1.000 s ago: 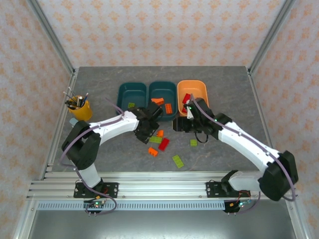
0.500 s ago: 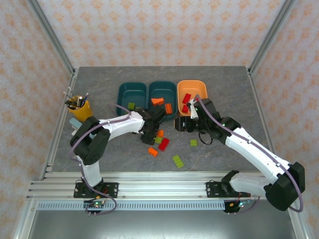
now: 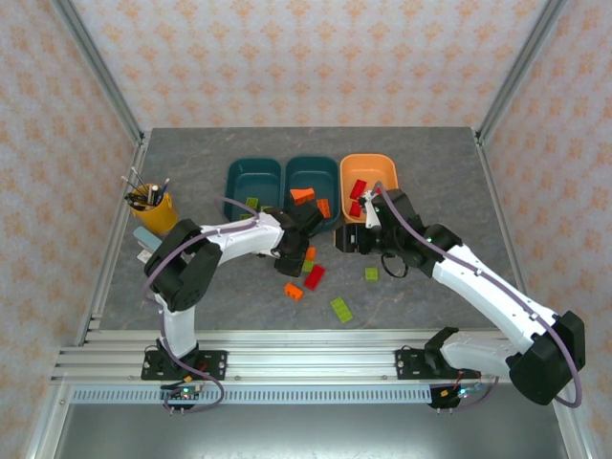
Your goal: Sort the legos into containers by color
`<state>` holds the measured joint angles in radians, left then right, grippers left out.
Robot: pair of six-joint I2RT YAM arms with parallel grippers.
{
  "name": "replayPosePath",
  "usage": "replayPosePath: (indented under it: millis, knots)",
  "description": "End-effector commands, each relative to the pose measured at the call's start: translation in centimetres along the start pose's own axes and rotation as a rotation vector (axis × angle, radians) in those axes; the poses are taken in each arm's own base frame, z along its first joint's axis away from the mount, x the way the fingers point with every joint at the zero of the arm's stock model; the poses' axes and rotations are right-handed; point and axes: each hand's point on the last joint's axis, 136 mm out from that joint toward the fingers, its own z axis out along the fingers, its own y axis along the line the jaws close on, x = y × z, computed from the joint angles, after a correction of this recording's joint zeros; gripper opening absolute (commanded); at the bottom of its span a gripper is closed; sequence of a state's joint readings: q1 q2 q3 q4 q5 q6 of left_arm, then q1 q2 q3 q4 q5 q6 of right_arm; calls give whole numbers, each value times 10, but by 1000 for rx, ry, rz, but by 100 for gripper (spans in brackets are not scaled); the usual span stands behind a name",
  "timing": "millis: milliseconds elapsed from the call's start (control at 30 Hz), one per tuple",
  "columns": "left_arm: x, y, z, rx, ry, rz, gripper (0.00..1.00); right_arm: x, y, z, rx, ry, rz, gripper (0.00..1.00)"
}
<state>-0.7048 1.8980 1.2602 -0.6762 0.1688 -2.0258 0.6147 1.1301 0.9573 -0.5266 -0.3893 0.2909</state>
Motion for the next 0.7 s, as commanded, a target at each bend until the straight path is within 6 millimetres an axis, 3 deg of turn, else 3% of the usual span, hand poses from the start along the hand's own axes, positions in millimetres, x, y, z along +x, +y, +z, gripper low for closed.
replayPosePath:
  millis: [0, 400, 667]
  knots:
    - [-8, 15, 19, -70, -70, -61, 48, -1, -3, -5, 19, -13, 5, 60]
    - [-35, 26, 13, -76, -180, 1, 42, 4, -9, -3, 46, -3, 22, 60]
    - [-30, 27, 25, -124, -169, 39, 39, 5, -11, -2, 53, 0, 32, 60]
